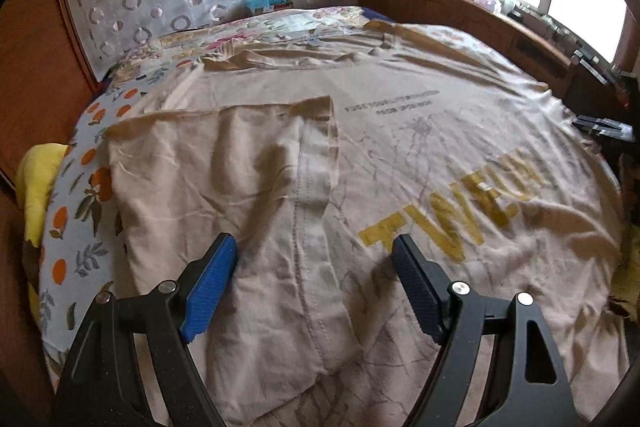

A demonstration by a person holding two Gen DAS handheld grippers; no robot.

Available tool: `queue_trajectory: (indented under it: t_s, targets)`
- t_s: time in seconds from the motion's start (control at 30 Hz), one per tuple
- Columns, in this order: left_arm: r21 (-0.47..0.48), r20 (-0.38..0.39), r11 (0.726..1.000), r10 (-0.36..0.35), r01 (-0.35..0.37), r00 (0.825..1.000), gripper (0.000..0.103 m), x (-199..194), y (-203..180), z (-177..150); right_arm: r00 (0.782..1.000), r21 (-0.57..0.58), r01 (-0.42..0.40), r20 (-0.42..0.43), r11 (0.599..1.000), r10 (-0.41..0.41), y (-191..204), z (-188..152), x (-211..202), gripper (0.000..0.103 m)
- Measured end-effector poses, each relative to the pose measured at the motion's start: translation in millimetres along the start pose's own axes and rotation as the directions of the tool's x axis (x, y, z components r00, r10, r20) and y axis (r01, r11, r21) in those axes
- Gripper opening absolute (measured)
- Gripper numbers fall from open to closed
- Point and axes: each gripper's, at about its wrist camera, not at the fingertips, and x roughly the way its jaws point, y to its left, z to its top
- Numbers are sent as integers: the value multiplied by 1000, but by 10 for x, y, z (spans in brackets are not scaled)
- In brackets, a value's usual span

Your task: Fold small clothes

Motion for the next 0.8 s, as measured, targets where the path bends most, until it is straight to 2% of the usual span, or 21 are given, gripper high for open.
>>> queue_trajectory:
  t_s: [0.17, 0.27, 0.3, 0.37, 0.4, 0.53, 0.63, 0.8]
  targets:
    - [3, -3, 1000, 0, 0, 1000, 83, 2, 2, 13, 1000, 40, 3, 3, 999, -4, -81, 64, 90, 54]
    - [2, -2, 1000, 0, 0, 1000, 83, -3, 15, 14, 1000, 24, -19, 11, 1000, 18, -54, 57, 88, 36]
    - [3, -3, 1000, 0, 0, 1000, 83, 1, 5, 13, 1000, 7, 13, 17, 1000, -13, -30, 55, 78, 24]
    - [2, -3, 1000, 0, 0, 1000, 83, -3, 9, 11, 999, -21, 49, 19, 999, -49, -4, 66, 79, 9]
    - [2, -2, 1000, 0, 0, 1000, 83, 1, 6, 13, 999, -25, 43, 16, 999, -43, 2, 74, 93, 6]
    - [3, -3, 1000, 0, 0, 1000, 84, 1, 4, 13, 998, -61, 50, 31, 997, -49, 80, 109, 100, 3]
    - [2, -3, 1000, 0, 0, 1000, 84, 1, 3, 12, 996, -72, 12, 84, 997, -5, 212, 181, -8, 3]
    - [0, -8, 1000, 2, -2, 1000, 89, 18, 20, 24, 980, -153, -98, 157, 983, 122, 696, 331, -228, 3]
